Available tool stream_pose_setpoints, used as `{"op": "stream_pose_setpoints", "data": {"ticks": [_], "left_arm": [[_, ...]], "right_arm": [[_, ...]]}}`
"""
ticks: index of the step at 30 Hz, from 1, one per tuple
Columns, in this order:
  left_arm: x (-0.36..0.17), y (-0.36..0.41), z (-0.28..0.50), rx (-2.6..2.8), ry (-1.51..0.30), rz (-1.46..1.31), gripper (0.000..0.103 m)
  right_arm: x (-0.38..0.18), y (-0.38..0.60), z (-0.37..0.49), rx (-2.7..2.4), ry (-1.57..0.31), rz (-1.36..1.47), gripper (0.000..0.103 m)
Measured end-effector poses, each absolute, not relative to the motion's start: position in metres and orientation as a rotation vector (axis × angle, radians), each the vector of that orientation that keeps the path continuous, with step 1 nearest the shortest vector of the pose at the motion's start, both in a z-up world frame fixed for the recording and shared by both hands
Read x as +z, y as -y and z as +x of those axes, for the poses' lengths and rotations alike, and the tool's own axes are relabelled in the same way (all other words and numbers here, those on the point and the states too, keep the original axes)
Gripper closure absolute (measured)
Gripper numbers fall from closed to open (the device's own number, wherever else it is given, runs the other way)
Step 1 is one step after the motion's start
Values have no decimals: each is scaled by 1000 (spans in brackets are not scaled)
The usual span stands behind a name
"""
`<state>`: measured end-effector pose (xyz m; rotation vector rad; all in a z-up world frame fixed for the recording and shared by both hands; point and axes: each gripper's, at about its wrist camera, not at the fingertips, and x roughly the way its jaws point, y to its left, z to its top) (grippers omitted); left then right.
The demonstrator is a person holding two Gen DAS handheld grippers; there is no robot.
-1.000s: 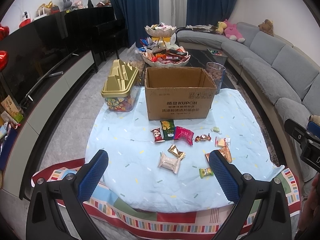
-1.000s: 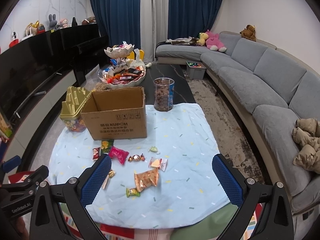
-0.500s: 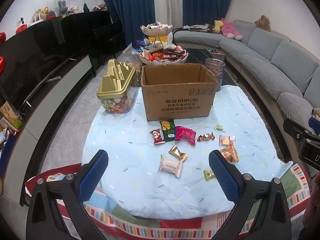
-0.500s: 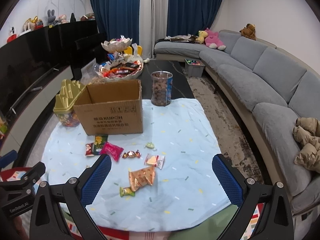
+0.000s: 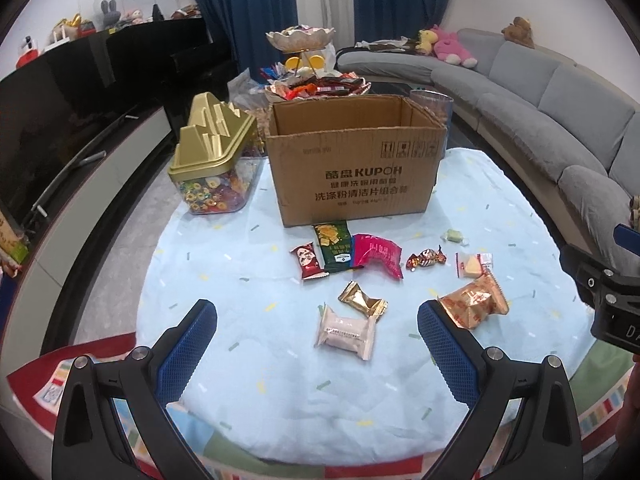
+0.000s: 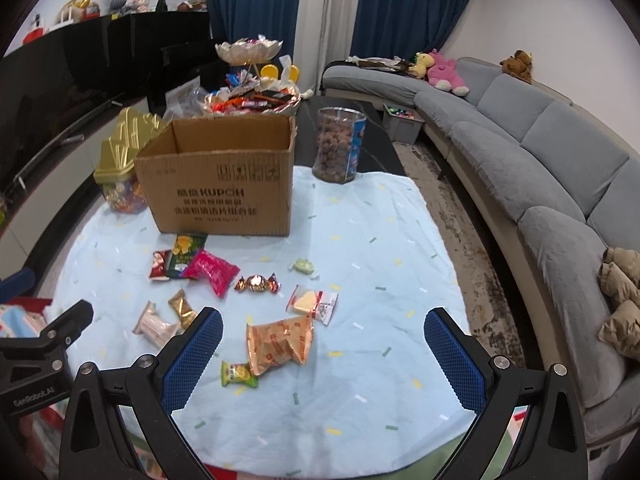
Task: Organize snacks
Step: 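Lower left tool to the pink-white pastry while right tool approaches the orange biscuit bag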
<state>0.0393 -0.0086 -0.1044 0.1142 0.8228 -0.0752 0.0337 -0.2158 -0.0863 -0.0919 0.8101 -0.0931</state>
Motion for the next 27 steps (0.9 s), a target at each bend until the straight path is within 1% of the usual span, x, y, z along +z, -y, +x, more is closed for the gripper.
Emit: {"op": "stream_pose_setpoints", "data": {"ticks": [12,17,20,27], "left_arm": [[-157,12,64,-133,-811,143,1],[-178,14,73,-146,-851,145,1],[-190,15,78,-157,-879,149,5],[-211,20,85,-176,-930,167,5]], "right_arm": [[-134,198,52,-36,-800,-195,1],[-152,195,61,-19,-817,-199,1],[-162,195,67,-14,-835,-198,1],[-186,196,78,-4,-874,-190,1]]}}
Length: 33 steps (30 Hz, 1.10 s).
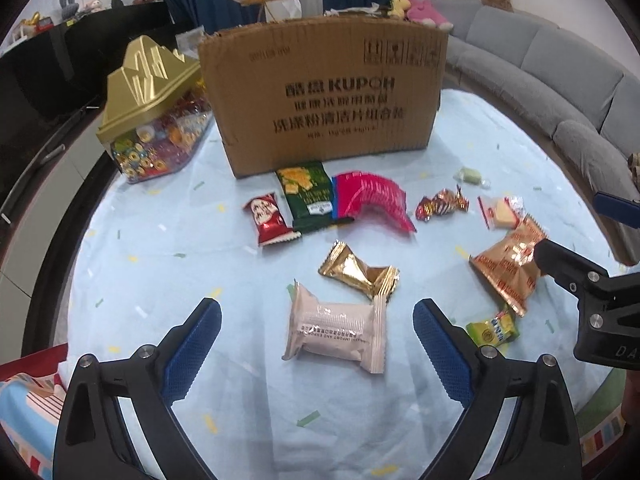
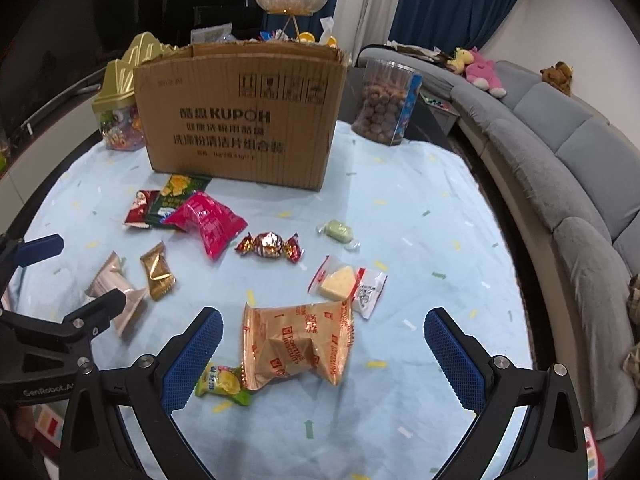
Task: Organize snacks
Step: 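Lower left tool to the pink-white pastry while right tool approaches the orange biscuit bag, then close left tool on the pastry while right tool closes on the biscuit bag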
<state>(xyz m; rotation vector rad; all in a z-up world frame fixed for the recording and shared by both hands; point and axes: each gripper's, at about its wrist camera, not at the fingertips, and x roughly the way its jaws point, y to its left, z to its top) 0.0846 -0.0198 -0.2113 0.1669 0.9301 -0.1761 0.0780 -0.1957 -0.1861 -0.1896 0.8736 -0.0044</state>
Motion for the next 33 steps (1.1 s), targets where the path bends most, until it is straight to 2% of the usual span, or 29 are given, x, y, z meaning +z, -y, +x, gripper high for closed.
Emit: {"op": "stream_pose_setpoints", "data": {"ticks": [11,20,22,27,29,30,33], "left_arm": [[-235,21,94,-178,-980,169,7],[-246,25,98,-189,-1010,161,26],[-248,27,98,-197,-1015,167,35],[-248,28,97,-211,-1010,162,46],[-248,28,96,-211,-1005,168,48],[-247,29,95,-211,-1000,174,52],[-246,27,95,-212,-996,169,55]], "right_arm": [[-215,193,93,14,-924,-180,1],[-236,193,101,29,-977,-170,18],[-240,193,102,36,-990,-161,26],[-240,194,101,55,-986,-137,33],[-237,194,100,56,-971,-135,39],[-235,194,100,54,-961,-136,48],[-234,193,101,61,-963,-136,52]]}}
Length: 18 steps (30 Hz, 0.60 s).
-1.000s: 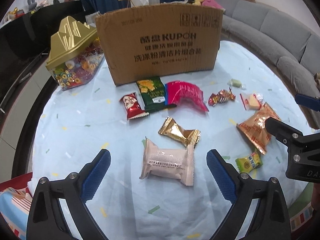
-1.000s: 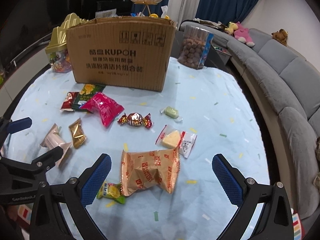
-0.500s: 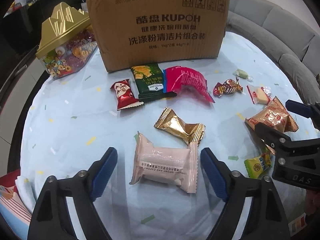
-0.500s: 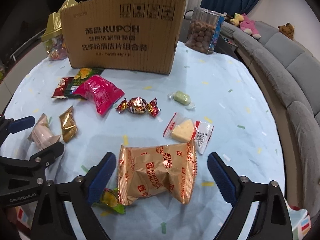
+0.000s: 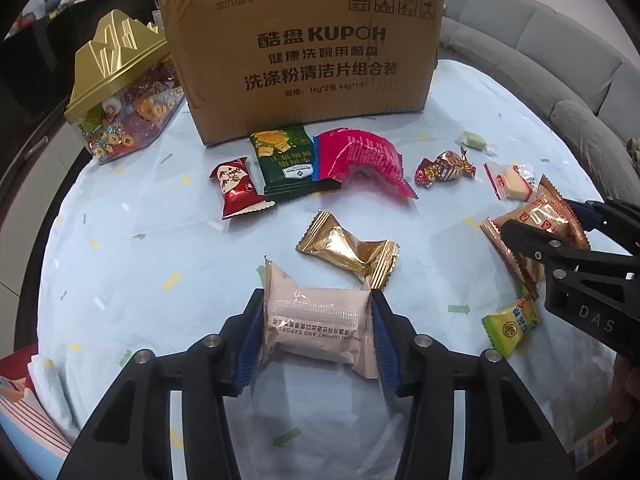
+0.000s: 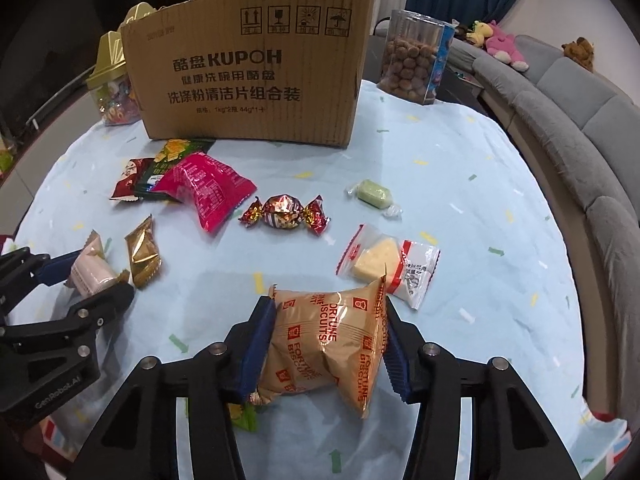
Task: Organize snacks
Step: 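Close left tool on the pastry while right tool closes on the biscuit bag, then lift the pastry with left tool while right tool carries the biscuit bag over the box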
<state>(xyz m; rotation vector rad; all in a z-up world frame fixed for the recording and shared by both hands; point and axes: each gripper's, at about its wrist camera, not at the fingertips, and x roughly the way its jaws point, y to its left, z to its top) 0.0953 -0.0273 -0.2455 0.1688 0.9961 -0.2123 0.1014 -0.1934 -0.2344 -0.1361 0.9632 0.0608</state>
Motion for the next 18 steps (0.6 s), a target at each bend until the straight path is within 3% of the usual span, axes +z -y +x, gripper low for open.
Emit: {"op": "stream_pose_setpoints", "data": {"ticks": [6,18], "left_arm": [[-240,25,95,-204,-980,167,57],[-212,16,95,-149,-951,116,57]], "right_arm": [[-229,191,99,82,-957,-136,58],[-199,186,92,82,-909,-174,58]]}}
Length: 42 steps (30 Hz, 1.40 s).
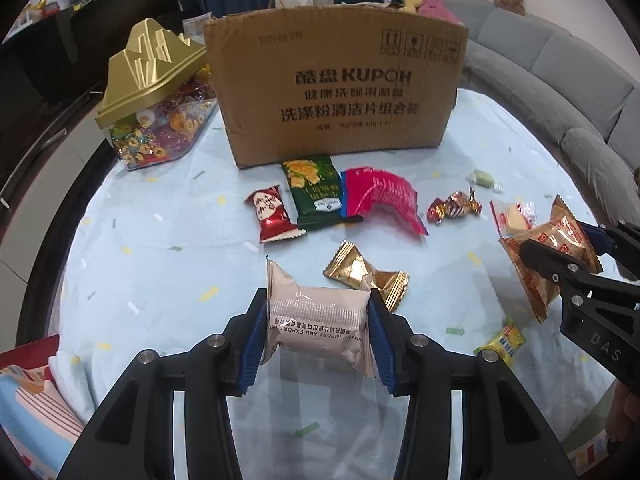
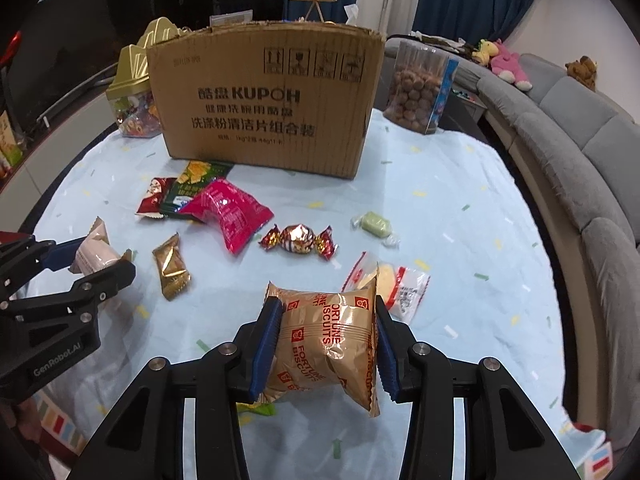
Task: Organize snacks
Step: 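Lift the pastry with left tool while right tool carries the biscuit bag over the box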
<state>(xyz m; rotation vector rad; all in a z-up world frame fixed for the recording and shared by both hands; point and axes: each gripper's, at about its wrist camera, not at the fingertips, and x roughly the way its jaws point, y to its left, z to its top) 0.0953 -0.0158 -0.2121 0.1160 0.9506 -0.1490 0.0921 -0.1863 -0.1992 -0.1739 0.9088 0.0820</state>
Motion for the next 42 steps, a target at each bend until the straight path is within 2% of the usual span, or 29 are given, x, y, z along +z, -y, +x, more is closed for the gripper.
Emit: {"op": "stream_pose_setpoints", "data": {"ticks": [14,29,42], "left_arm": [[-164,3,112,-84,-929,61,57],[-89,1,167,-69,-831,14,57],[-50,-4,225,-57,-766,8,57]], "right_arm": [[-140,185,110,68,-856,-132,58],[-79,174,155,74,-754,-112,58],[-36,163,213,83,-685,-75,58]]}}
